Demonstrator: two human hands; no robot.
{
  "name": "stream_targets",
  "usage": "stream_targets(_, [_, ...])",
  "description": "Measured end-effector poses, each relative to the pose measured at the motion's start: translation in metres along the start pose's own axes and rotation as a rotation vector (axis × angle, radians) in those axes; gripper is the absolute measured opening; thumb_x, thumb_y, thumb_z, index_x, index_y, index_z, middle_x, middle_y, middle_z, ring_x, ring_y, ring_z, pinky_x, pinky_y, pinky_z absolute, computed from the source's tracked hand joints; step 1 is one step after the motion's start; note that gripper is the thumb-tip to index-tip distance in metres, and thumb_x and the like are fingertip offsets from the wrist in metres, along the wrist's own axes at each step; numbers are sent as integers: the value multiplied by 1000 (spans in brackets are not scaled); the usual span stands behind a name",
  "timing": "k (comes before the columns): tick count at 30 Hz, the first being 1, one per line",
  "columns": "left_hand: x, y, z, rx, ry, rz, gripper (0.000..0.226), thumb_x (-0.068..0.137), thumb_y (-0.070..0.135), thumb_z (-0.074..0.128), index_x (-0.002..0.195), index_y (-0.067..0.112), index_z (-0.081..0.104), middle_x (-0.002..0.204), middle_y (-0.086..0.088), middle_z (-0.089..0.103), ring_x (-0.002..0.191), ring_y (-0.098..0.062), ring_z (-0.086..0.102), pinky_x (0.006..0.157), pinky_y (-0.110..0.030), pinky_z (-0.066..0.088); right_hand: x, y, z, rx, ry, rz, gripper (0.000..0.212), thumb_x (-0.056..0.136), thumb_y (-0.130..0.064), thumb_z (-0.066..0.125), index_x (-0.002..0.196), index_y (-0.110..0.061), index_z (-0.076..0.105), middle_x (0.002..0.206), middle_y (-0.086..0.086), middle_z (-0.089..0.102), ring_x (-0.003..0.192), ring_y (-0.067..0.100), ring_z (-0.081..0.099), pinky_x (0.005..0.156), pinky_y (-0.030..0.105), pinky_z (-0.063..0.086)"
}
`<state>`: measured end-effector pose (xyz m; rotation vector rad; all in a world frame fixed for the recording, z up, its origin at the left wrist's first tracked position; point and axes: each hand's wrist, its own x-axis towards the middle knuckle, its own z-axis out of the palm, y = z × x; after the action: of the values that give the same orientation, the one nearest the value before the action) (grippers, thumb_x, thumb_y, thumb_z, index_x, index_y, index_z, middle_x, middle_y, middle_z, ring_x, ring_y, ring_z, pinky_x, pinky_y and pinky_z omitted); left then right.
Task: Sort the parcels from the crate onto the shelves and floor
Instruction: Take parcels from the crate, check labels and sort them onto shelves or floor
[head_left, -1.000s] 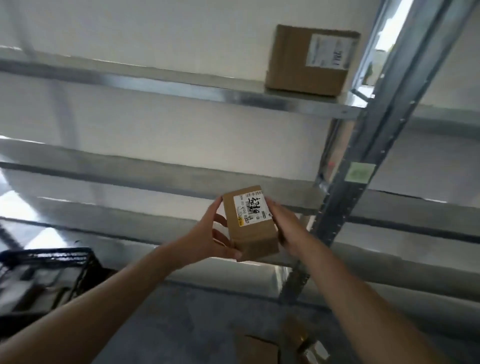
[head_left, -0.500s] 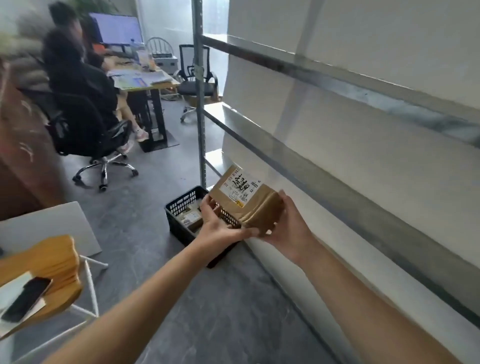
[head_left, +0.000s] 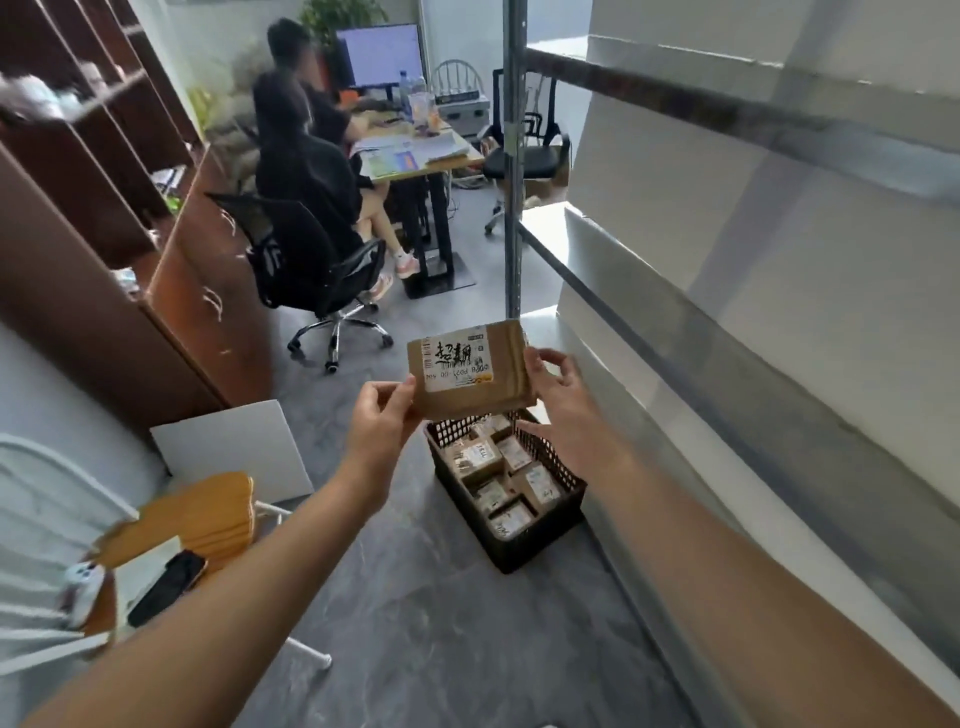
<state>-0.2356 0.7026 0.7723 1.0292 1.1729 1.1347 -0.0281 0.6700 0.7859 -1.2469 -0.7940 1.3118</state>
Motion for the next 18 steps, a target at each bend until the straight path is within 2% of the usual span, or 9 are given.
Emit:
stream_targets(1, [14,3,3,4,-2,15,21,98,27,57,111,10,54,114,-16,66,111,-29,65,80,-23,55,14,-5,-3,-67,23,-21,48,87,-54,59,124,-24,52,117,7,65,111,23,62,86,46,54])
stream_targets(3, [37,7,11,8,-38,30,34,96,20,60,127,9,52,117,-18,63,107,-28,67,81,-24,56,40,-12,-9,-182,44,-57,49,84,-60,58,124,-32,58,126,6,58,114,21,57,78,33,49])
stream_targets(4, [47,7,17,24,-65,24,40,95,19,61,133,10,50,116,-18,63,104,-26,69,82,-25,56,53,-14,-13,-218,43,-64,48,83,-63,58,124,-36,60,130,5,53,117,20,55,81,34,49])
stream_targets(6, [62,6,26,54,-90,3,45,94,16,61,138,17,48,110,-15,64,101,-24,70,84,-29,55,76,-13,-21,-216,26,-60,42,85,-64,58,120,-42,63,132,4,49,120,19,53,96,42,49])
stream_targets(9, [81,2,34,33,-83,-18,47,95,11,59,137,26,46,100,-11,66,99,-22,70,85,-30,56,105,-9,-26,-247,-19,-57,35,90,-47,63,126,-42,61,129,6,49,117,18,56,101,43,49])
stream_targets(11, [93,-5,33,54,-43,-35,45,96,13,59,138,24,47,107,-13,64,100,-22,69,86,-30,56,123,-4,-24,-317,-32,-32,39,94,-34,62,132,-40,57,126,6,49,115,20,57,99,43,50])
stream_targets(14, [116,-16,26,49,3,-57,40,96,14,59,133,28,52,121,-16,60,106,-23,67,90,-32,55,148,1,-16,-395,-33,16,38,97,-29,60,134,-34,55,123,5,56,108,18,61,94,40,53])
stream_targets(18, [156,-26,19,-16,37,-73,34,98,9,56,127,27,55,125,-5,59,109,-20,65,90,-30,54,186,2,0,-469,-37,18,34,99,-24,57,132,-28,53,109,-5,60,104,14,60,93,38,53])
